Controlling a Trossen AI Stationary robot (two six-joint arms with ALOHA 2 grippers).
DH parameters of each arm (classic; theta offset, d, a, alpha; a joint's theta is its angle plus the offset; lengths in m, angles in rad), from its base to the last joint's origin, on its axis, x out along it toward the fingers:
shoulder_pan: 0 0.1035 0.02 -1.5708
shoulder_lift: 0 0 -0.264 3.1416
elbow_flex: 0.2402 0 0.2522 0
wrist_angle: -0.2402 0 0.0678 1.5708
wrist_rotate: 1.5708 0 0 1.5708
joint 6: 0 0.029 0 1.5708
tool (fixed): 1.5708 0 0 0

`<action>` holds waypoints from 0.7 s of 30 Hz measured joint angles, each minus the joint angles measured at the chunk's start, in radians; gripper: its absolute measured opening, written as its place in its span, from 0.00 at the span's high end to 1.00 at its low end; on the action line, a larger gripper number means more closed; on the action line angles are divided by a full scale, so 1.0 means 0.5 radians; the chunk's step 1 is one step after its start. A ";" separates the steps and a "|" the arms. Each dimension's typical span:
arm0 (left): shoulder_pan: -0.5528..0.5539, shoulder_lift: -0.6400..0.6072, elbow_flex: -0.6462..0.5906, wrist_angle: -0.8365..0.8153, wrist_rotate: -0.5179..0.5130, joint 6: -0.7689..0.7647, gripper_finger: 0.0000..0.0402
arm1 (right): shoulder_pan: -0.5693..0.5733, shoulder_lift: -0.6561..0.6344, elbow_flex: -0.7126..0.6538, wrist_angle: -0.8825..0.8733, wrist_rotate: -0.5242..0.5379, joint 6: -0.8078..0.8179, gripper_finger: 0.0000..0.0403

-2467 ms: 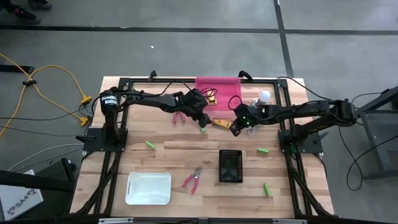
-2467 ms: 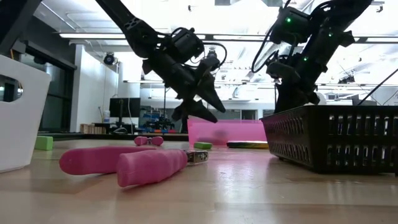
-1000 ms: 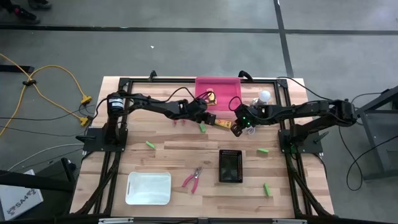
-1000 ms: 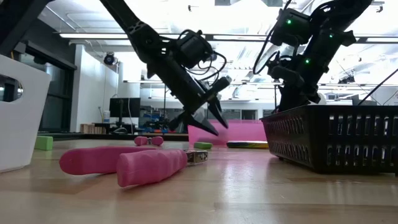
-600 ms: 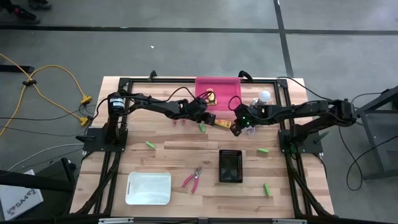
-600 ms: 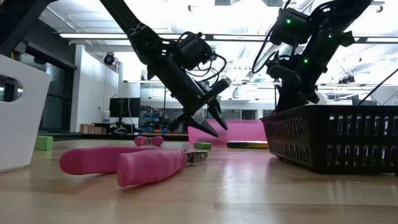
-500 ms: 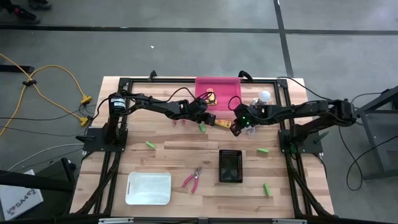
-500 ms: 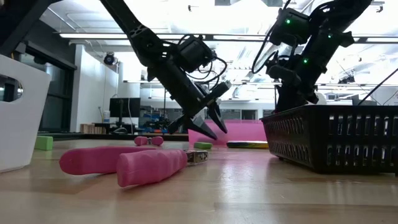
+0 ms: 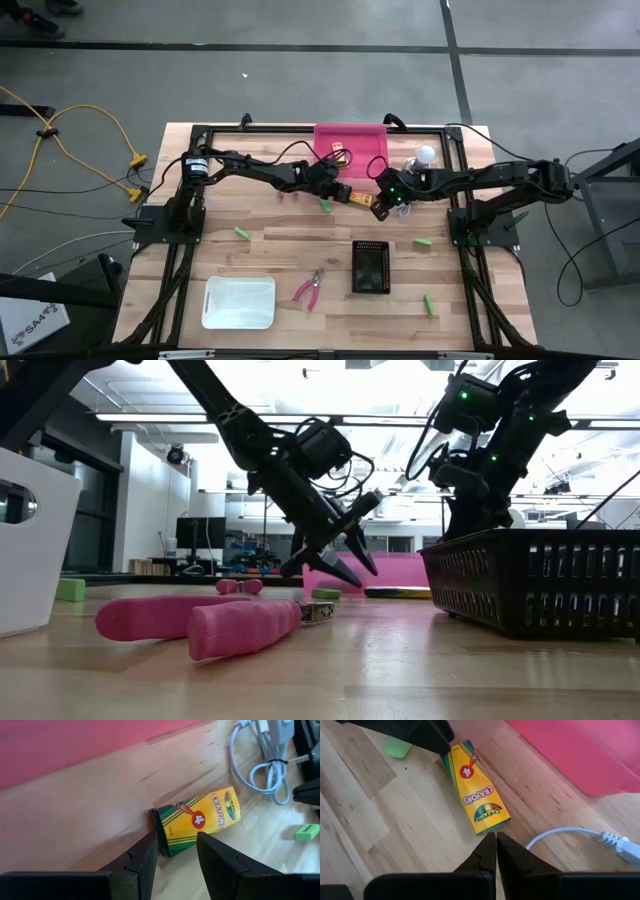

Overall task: Pick & Place School Supplies
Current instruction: Put the yellow crayon box into the pink bin

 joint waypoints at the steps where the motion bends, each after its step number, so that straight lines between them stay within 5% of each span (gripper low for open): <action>1: 0.000 0.000 0.001 -0.014 0.000 -0.004 0.66 | -0.001 0.000 0.000 0.002 0.000 -0.001 0.99; 21: 0.000 0.000 -0.002 -0.104 -0.029 0.040 0.66 | -0.004 0.000 -0.257 0.376 -0.116 0.253 1.00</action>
